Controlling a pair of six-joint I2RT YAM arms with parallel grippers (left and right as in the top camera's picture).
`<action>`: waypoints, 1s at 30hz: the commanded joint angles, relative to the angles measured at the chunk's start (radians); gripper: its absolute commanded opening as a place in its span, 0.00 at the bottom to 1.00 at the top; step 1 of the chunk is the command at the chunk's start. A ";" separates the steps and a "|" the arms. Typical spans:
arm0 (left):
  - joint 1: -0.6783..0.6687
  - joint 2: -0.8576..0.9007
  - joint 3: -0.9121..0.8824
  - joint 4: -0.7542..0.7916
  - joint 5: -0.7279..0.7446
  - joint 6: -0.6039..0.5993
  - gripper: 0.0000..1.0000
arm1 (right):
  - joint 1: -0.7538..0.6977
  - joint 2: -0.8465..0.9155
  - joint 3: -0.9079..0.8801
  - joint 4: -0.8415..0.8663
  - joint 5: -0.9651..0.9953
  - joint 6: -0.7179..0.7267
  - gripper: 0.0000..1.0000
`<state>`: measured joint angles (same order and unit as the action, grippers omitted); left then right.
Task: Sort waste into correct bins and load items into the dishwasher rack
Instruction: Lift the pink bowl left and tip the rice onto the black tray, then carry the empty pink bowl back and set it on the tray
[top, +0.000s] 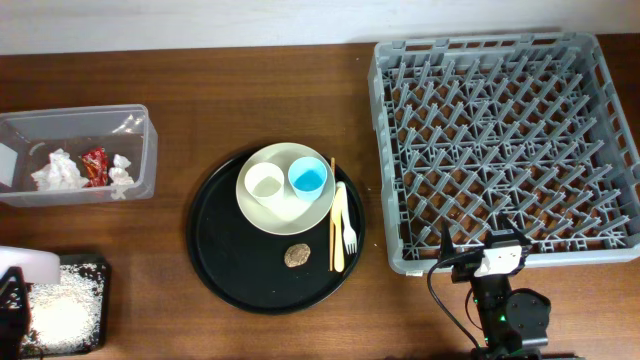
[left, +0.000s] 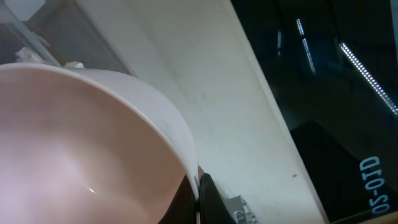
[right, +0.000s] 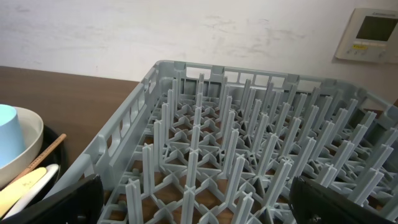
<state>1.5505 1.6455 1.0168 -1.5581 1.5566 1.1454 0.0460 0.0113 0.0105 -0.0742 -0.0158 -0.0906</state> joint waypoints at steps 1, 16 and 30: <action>0.001 -0.002 -0.001 0.011 0.017 0.085 0.00 | 0.006 -0.006 -0.005 -0.005 0.002 -0.007 0.98; -0.451 -0.002 0.075 -0.131 -0.036 0.082 0.01 | 0.006 -0.006 -0.005 -0.005 0.002 -0.006 0.98; -0.940 -0.002 0.075 -0.077 -0.203 0.135 0.01 | 0.006 -0.006 -0.005 -0.005 0.002 -0.007 0.98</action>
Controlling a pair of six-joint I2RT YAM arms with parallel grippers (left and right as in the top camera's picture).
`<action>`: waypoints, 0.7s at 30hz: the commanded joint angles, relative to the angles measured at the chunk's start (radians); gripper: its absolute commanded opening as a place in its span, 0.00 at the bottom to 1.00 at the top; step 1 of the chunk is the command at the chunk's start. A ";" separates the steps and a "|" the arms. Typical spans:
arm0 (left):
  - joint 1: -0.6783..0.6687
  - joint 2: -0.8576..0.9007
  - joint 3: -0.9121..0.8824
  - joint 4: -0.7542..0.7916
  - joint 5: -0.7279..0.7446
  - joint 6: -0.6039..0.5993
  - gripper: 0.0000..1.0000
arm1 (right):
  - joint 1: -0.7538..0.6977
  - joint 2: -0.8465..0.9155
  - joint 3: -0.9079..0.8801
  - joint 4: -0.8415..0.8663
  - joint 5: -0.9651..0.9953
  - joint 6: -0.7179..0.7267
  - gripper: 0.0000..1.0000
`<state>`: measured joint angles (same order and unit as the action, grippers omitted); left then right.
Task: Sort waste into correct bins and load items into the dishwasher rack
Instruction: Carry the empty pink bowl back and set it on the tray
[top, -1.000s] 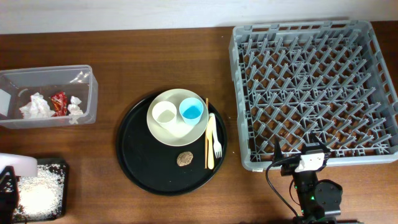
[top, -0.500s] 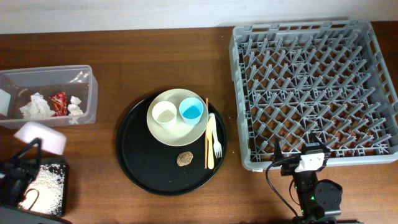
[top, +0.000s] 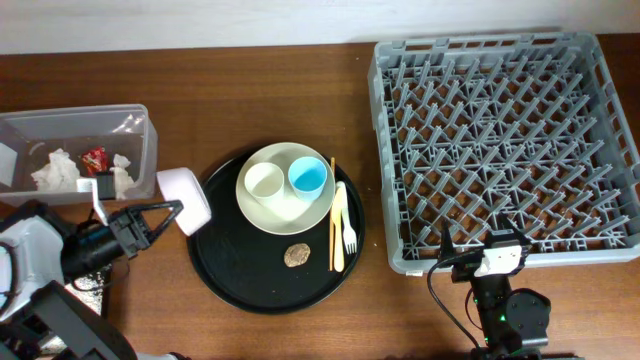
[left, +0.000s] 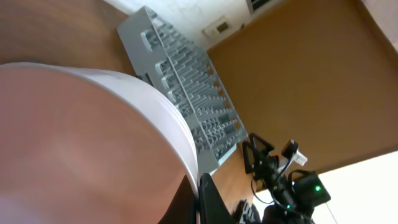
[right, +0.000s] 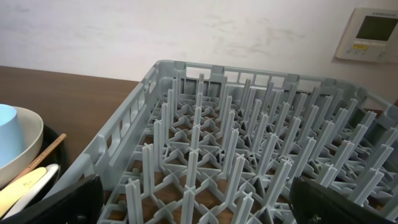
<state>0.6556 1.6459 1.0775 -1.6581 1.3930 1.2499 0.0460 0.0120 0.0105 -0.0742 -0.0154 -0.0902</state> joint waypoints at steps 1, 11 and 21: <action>-0.064 -0.002 0.014 0.023 -0.040 0.031 0.01 | 0.006 -0.006 -0.005 -0.005 0.002 -0.007 0.98; -0.253 -0.002 0.018 0.097 -0.050 -0.013 0.00 | 0.006 -0.006 -0.005 -0.005 0.002 -0.007 0.98; -0.514 -0.069 0.722 0.148 -1.138 -1.260 0.01 | 0.006 -0.006 -0.005 -0.005 0.002 -0.007 0.98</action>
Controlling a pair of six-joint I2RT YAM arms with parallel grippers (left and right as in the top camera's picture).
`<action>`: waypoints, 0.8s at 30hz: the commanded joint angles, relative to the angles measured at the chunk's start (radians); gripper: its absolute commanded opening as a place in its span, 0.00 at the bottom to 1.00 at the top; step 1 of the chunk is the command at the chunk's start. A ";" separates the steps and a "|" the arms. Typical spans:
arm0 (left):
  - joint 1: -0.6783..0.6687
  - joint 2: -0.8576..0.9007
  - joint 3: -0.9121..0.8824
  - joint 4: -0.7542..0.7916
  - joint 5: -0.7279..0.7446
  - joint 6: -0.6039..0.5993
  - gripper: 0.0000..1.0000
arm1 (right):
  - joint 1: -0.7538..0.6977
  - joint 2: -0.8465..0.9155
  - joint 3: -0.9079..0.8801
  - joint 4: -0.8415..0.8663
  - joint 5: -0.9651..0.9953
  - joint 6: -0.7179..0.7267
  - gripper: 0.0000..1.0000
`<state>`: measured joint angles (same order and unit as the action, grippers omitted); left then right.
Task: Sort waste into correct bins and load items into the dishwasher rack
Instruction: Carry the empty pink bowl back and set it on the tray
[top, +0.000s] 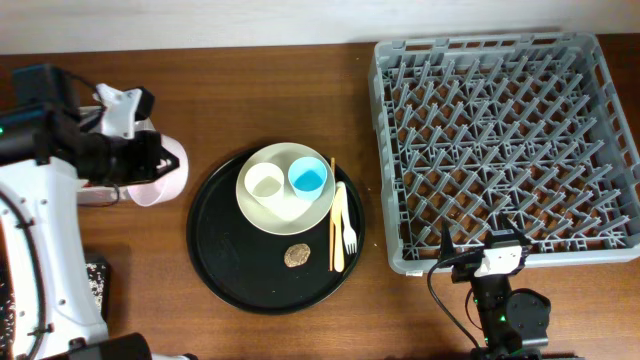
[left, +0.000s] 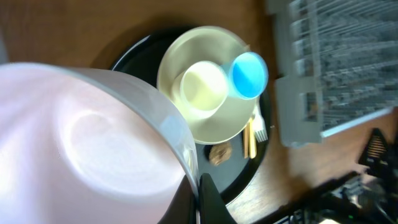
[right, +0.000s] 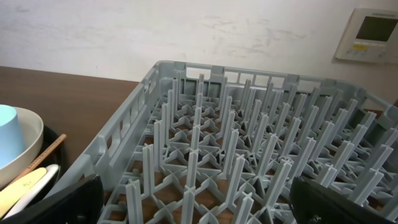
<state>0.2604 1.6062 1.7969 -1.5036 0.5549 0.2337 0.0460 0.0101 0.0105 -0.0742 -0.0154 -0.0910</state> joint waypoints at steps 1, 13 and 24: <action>-0.225 -0.030 -0.032 -0.008 -0.399 -0.320 0.00 | 0.006 -0.005 -0.005 -0.005 0.002 -0.006 0.99; -0.586 -0.029 -0.695 0.362 -0.530 -0.581 0.00 | 0.006 -0.005 -0.005 -0.005 0.002 -0.006 0.99; -0.586 -0.030 -0.792 0.539 -0.578 -0.576 0.42 | 0.006 -0.005 -0.005 -0.005 0.002 -0.006 0.98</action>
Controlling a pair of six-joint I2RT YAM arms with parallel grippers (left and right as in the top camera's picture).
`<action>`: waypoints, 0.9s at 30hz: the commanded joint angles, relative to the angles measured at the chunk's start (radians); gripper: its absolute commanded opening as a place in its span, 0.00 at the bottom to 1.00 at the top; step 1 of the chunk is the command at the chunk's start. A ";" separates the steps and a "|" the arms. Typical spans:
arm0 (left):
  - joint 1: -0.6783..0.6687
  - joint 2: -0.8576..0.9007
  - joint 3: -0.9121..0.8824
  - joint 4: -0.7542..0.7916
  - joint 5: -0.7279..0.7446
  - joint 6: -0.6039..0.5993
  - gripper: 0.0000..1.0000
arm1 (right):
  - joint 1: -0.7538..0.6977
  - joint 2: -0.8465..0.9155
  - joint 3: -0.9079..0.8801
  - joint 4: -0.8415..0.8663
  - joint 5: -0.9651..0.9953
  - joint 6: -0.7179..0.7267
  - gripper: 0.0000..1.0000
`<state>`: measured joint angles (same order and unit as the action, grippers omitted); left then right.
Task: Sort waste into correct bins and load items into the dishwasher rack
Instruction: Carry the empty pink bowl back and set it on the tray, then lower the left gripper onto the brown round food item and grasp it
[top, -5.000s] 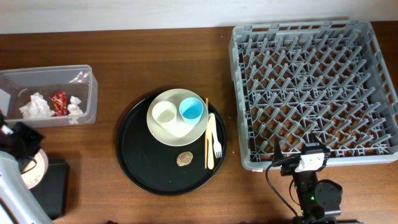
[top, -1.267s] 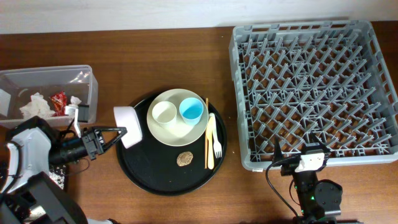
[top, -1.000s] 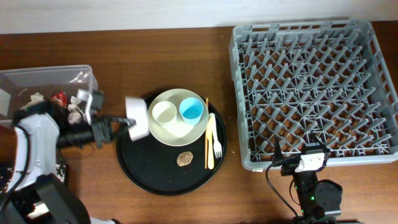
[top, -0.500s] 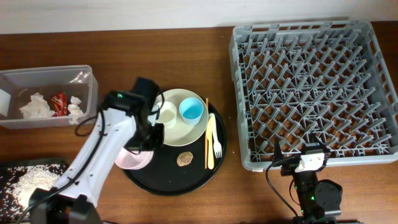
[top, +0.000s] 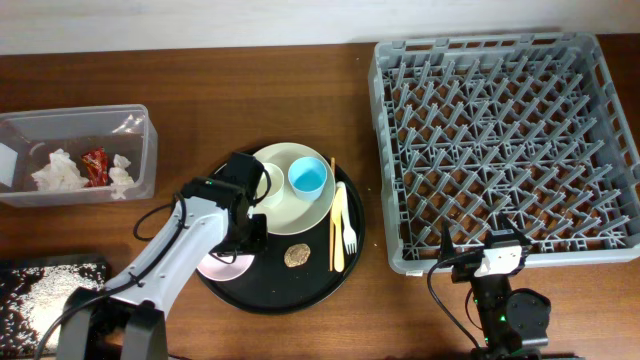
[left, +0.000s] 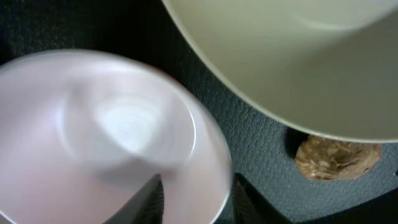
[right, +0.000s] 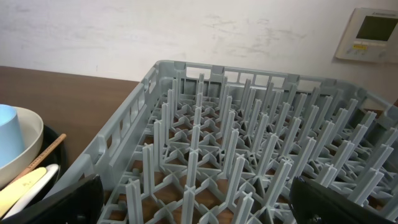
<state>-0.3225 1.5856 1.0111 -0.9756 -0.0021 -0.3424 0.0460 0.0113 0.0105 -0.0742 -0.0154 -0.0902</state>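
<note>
A pink bowl (top: 222, 266) (left: 112, 143) lies on the lower left of the black tray (top: 300, 288). My left gripper (top: 248, 238) (left: 196, 190) is open, with one finger inside the bowl's rim and one outside. On the tray are a cream plate (top: 285, 205) holding a small cream cup (top: 265, 183) and a blue cup (top: 308, 177). A fork (top: 350, 232), a wooden stick (top: 333, 225) and a brown food scrap (top: 296, 255) (left: 336, 157) lie there too. The grey dishwasher rack (top: 500, 140) (right: 236, 124) is at the right. My right gripper (top: 487, 250) (right: 194, 186) is open at its front edge.
A clear bin (top: 140, 150) with crumpled paper and a red wrapper stands at the far left. A black bin (top: 50, 290) with white bits sits at the front left corner. Bare wood lies between tray and rack.
My left gripper was beside the clear bin, shut on the pink bowl. Now the bowl rests on the tray and the gripper is open round its rim. The right arm has not moved.
My left gripper held the pink bowl over the black bin at the front left corner. Then it held it just left of the tray, then up beside the clear bin. Now the bowl lies on the tray, let go.
</note>
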 joint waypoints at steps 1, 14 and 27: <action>-0.003 -0.011 0.010 0.010 -0.024 0.017 0.47 | 0.006 -0.006 -0.005 -0.005 0.002 -0.007 0.98; -0.314 -0.138 0.040 0.068 0.053 -0.064 0.47 | 0.006 -0.006 -0.005 -0.005 0.002 -0.007 0.98; -0.330 -0.137 -0.202 0.329 0.012 -0.069 0.47 | 0.006 -0.006 -0.005 -0.005 0.002 -0.007 0.98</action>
<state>-0.6479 1.4509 0.8661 -0.6975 0.0216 -0.4057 0.0460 0.0113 0.0105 -0.0742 -0.0154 -0.0906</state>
